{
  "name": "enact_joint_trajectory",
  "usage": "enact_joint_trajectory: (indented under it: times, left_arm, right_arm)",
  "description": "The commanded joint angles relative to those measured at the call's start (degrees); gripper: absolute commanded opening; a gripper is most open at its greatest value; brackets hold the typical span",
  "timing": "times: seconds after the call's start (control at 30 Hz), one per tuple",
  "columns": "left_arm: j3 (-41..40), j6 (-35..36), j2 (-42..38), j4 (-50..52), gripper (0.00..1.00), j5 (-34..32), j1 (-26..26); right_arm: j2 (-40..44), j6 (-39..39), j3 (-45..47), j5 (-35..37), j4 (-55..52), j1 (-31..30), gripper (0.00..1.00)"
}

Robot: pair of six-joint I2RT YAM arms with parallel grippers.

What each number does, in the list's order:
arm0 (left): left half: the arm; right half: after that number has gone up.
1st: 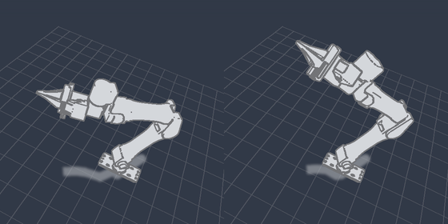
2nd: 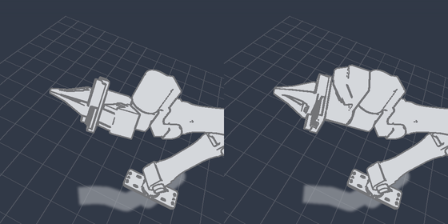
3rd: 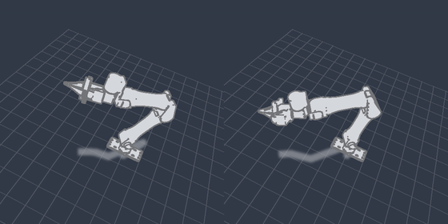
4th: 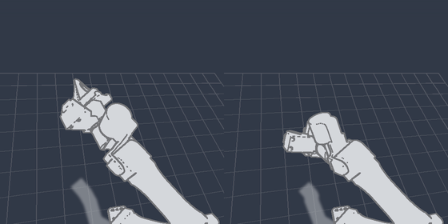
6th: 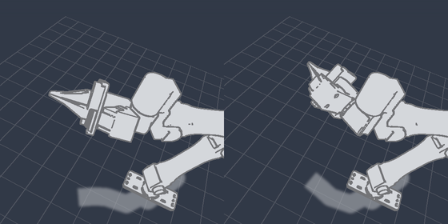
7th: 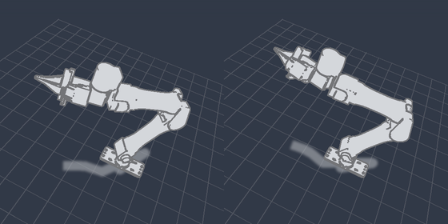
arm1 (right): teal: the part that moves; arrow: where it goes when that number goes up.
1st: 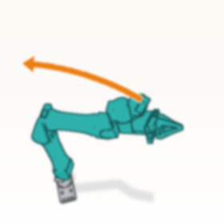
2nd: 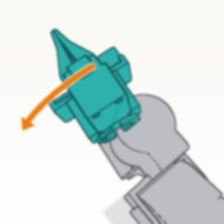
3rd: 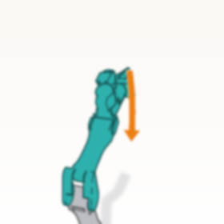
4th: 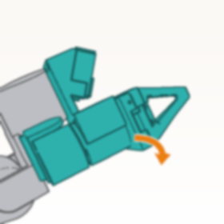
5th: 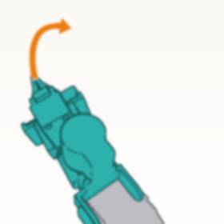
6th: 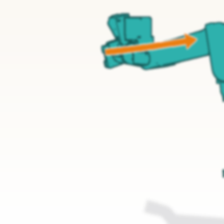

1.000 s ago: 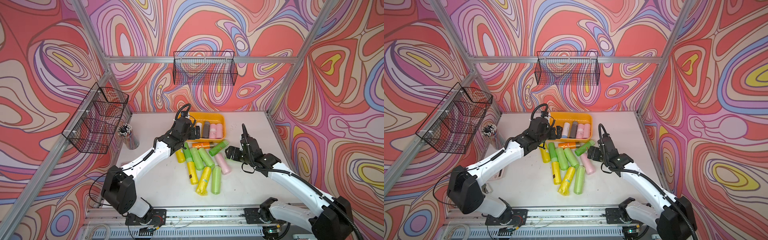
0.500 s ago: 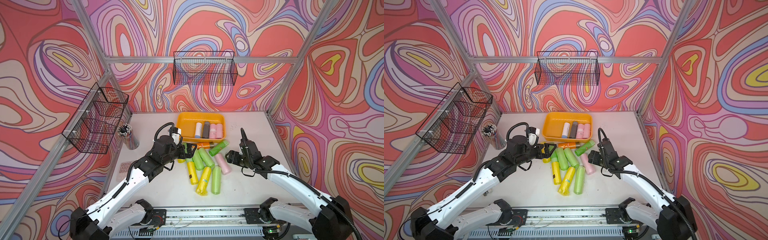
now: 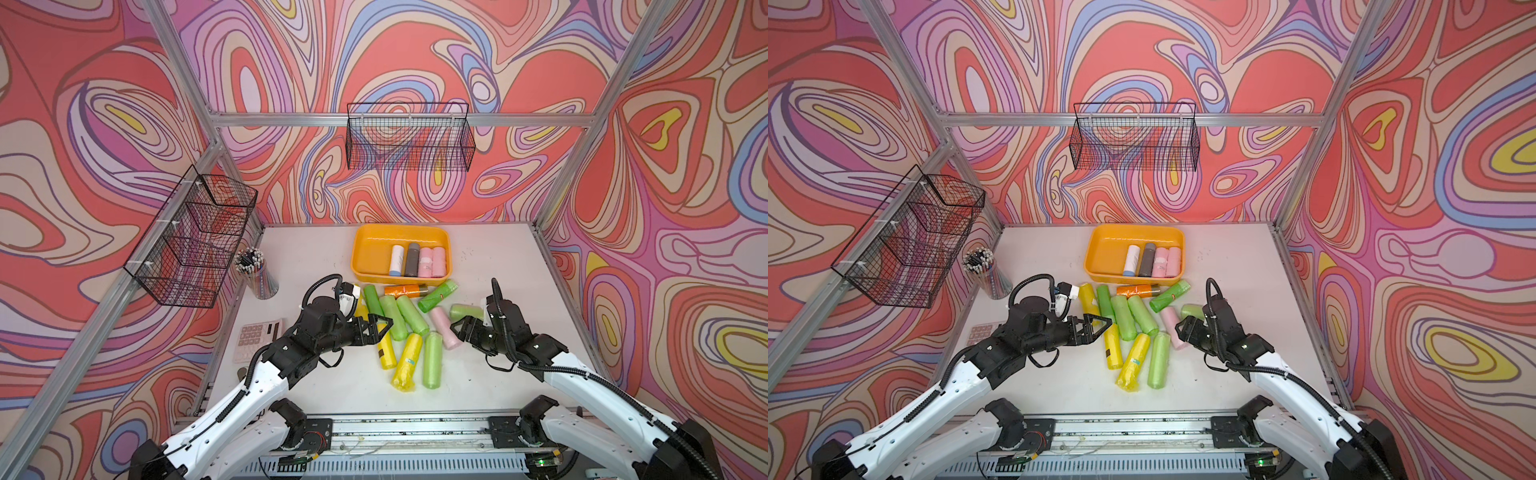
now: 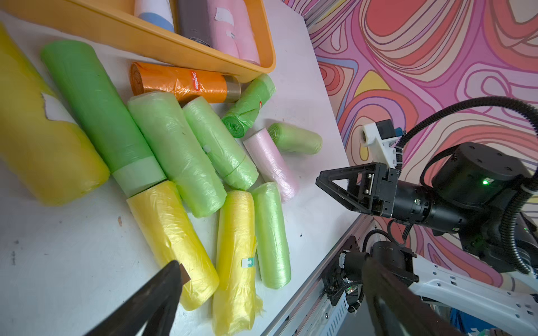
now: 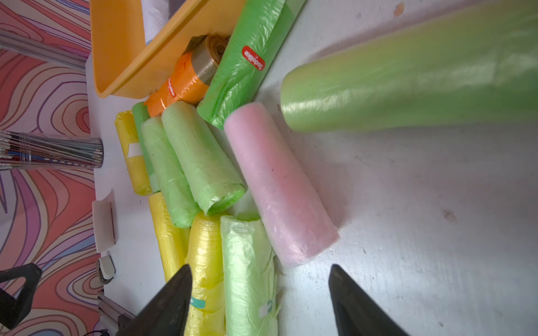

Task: Put the roll of trash bags into the storage box
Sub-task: Pick up the roll of trash bags from the center of the board.

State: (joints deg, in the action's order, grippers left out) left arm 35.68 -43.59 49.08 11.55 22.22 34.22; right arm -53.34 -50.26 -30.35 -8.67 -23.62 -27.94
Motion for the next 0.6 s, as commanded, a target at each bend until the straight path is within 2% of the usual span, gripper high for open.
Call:
enact_joint_trajectory:
  times: [0.0,0.57]
  left_arm:
    - [-0.5,-2.2,0.5,-4.0,0.97,1.8,0.4]
    - [-0.1,-2.3,5.0,-5.6,0.97,1.8,1.3]
  right_arm:
    - [-0.5,-2.6,0.8,-0.6,1.1,-0.7,0.75]
    - [-7.4,-8.7,1.8,2.1,8.4,-10.3,0.72]
